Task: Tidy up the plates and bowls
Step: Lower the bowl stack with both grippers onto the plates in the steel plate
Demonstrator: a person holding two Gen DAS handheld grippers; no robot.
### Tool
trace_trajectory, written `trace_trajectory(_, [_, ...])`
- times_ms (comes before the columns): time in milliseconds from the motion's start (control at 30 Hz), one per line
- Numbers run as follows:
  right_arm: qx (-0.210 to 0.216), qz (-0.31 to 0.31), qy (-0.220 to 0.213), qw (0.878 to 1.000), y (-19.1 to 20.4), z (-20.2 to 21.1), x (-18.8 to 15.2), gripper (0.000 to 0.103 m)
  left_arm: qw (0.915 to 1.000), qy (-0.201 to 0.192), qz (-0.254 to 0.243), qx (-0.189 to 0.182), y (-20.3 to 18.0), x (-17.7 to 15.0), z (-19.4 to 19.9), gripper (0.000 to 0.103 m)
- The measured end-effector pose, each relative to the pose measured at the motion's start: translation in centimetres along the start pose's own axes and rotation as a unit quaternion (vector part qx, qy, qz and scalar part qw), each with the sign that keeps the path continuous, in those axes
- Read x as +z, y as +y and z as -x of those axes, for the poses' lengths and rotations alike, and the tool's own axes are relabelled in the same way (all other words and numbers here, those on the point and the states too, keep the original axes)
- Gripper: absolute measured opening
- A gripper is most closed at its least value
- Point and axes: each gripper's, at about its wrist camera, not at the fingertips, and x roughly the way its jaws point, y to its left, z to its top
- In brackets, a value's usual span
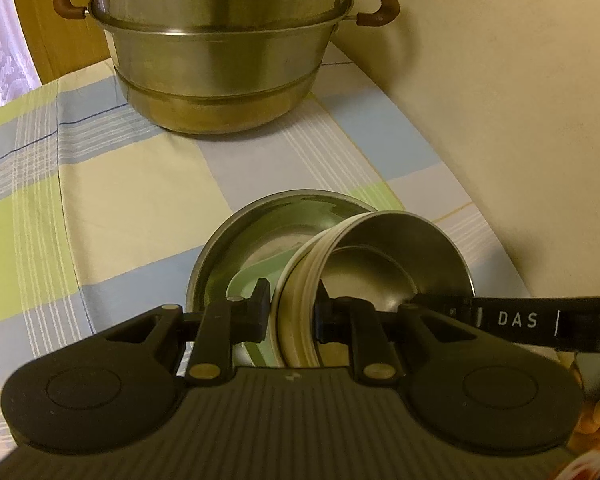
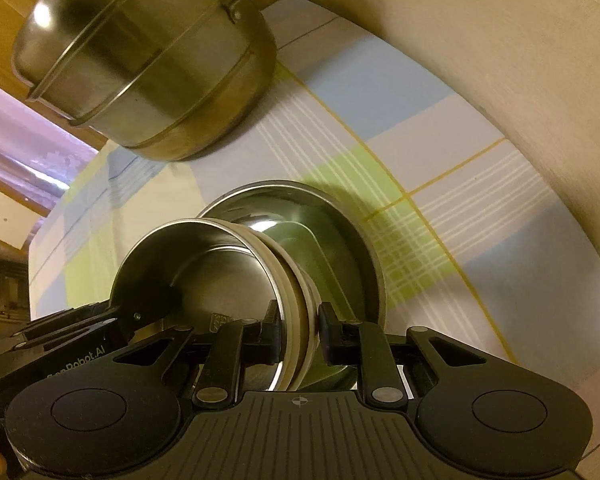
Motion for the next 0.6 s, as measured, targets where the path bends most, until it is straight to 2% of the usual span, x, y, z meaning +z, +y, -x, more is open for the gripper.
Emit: trace_trajectory(600, [-0.012, 0.000, 0.020, 1.000, -0.4, -2.1, 0.9, 0.018, 0.9996, 0.021, 0.018, 0.003, 0.6, -0.1, -2.3, 0.018])
